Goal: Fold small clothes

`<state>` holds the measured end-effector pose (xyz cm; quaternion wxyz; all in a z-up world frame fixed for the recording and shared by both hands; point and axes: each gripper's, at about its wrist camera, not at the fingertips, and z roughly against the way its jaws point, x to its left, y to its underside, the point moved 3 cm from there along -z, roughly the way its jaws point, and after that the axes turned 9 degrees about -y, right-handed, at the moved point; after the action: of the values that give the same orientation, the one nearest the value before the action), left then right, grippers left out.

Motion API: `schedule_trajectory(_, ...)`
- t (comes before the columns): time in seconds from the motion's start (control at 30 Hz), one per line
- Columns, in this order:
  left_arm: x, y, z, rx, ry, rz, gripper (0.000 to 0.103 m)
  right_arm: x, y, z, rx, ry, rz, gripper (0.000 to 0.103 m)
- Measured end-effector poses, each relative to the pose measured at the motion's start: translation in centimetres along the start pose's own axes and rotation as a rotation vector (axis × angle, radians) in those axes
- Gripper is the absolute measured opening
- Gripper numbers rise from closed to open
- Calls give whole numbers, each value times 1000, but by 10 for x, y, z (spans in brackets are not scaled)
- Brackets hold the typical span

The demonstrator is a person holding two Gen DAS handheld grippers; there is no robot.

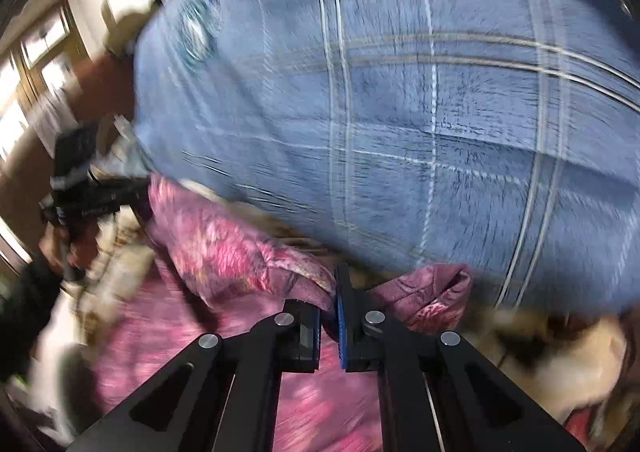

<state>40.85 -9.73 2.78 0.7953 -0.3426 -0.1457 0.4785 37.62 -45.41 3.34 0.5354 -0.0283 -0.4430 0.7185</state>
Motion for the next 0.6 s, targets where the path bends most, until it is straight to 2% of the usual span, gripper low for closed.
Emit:
schedule_trajectory(0.1,-17,30,60,-54,13,-32,7,41,35,40,-32,-53,-36,5)
schedule_trajectory(0.13,-24,49,83,-61,27,-37,7,57,47,51,-38,-63,-37,5)
schedule_trajectory(0.17,-26,41,85,-58,35,-43,7,74,62,59,-34,-69,-35,5)
schedule_trajectory(0.27,-44,99,115,-9,57,-38,7,117,110,73,-19,-75,-54,5)
schedule_trajectory(0.3,-47,106,117,8,43,-50,7,129,129,76,-12,-68,-55,5)
schedule_trajectory(0.37,-59,148,118,47,-10,-73,7,148,175,67,14,-37,-74,5)
schedule_trajectory(0.47,-57,207,81,165,-51,10,7,147,228,38,44,-21,-152,6)
schedule_trajectory(0.53,-47,233,58,197,-38,106,7,139,251,21,54,49,-192,5)
schedule_trajectory(0.6,-43,243,54,210,-33,200,7,139,258,22,57,108,-223,6)
